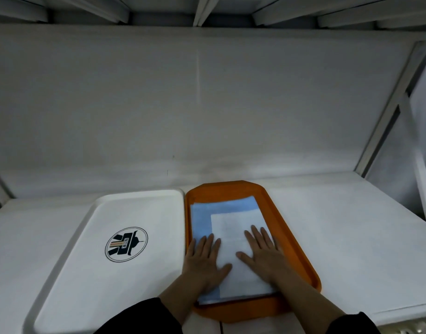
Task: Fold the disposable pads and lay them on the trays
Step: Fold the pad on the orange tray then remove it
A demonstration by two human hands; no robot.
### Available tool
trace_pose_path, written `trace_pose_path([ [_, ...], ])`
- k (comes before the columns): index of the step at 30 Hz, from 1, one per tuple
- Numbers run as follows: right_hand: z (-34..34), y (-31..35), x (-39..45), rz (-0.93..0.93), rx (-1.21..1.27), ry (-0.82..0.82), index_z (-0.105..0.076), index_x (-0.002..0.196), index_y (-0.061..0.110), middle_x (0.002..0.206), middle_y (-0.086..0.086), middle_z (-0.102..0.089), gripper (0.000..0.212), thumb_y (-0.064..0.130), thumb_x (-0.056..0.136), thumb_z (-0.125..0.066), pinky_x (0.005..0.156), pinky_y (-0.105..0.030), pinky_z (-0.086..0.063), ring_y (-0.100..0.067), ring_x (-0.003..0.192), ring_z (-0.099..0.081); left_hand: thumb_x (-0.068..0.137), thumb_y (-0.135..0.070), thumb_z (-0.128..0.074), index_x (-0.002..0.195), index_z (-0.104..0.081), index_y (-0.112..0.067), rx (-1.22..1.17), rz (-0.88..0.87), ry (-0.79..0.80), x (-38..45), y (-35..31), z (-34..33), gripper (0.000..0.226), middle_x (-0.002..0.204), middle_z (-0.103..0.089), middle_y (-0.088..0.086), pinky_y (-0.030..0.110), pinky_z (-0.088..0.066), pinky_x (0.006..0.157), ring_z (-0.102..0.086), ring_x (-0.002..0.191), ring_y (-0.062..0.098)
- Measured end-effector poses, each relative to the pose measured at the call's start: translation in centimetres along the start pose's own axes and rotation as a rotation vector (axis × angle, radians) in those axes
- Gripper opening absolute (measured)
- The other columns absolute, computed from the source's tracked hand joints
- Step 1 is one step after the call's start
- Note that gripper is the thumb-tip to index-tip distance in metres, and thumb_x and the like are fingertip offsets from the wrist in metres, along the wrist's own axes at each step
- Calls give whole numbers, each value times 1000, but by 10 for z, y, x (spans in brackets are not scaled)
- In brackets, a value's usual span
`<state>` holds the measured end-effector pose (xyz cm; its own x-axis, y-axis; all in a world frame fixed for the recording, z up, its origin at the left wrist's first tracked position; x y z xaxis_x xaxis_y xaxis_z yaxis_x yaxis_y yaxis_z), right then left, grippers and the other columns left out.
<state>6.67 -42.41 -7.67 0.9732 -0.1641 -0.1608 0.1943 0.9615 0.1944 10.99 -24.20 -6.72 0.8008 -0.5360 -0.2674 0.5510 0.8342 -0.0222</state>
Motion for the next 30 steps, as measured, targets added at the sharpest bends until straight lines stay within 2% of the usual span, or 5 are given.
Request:
trace_pose_path([
  [5, 9, -8, -16, -87, -41, 45, 10, 151, 23, 158, -2, 16, 134, 89, 36, 29, 116, -45, 8, -22, 146, 16, 93, -65, -18, 151, 9, -12, 70, 22, 74, -11, 3, 11, 84, 159, 12, 7, 44, 15, 117, 12, 147, 20],
  [9, 17, -11, -32, -132, -92, 77, 5, 152, 17, 159, -5, 12, 90, 74, 85, -12, 119, -43, 2, -23, 147, 12, 96, -55, -29, 152, 0, -9, 72, -27, 85, -24, 3, 21, 78, 160, 3, 10, 44, 7, 119, 4, 148, 22],
  [13, 25, -6, -45, -2, -168, 65, -6, 153, 22, 160, -2, 7, 65, 54, 98, -22, 118, -42, -5, -22, 147, 6, 98, -34, -38, 153, -11, -22, 5, -176, 89, -39, -3, 25, 62, 160, -3, 10, 43, -5, 119, -6, 147, 25],
  [22, 38, -2, -72, 182, -11, 91, -41, 139, 38, 156, 5, -25, 39, 28, 102, -36, 117, -30, -20, -15, 143, -22, 100, -22, -34, 145, -31, -39, 31, -276, 98, -57, -1, 26, 47, 159, -16, 1, 43, -18, 116, -17, 145, 21],
  [30, 40, -11, -69, -174, 225, -35, -50, 132, 18, 138, -4, -45, 38, 25, 95, -49, 99, -25, -39, -18, 120, -49, 98, -30, -41, 140, -44, -23, -84, -178, 41, -66, -6, 34, 42, 141, -46, 6, 35, -40, 101, -49, 123, 25],
])
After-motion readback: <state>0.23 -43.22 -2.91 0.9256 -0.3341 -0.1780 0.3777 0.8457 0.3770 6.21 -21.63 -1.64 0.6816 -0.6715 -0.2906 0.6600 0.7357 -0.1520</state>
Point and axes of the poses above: each hand's wrist, its own x-axis towards the middle knuckle, its own z-axis out of the back of the hand, y = z × x, the point moved 2 cm from there along x, towards the middle knuckle
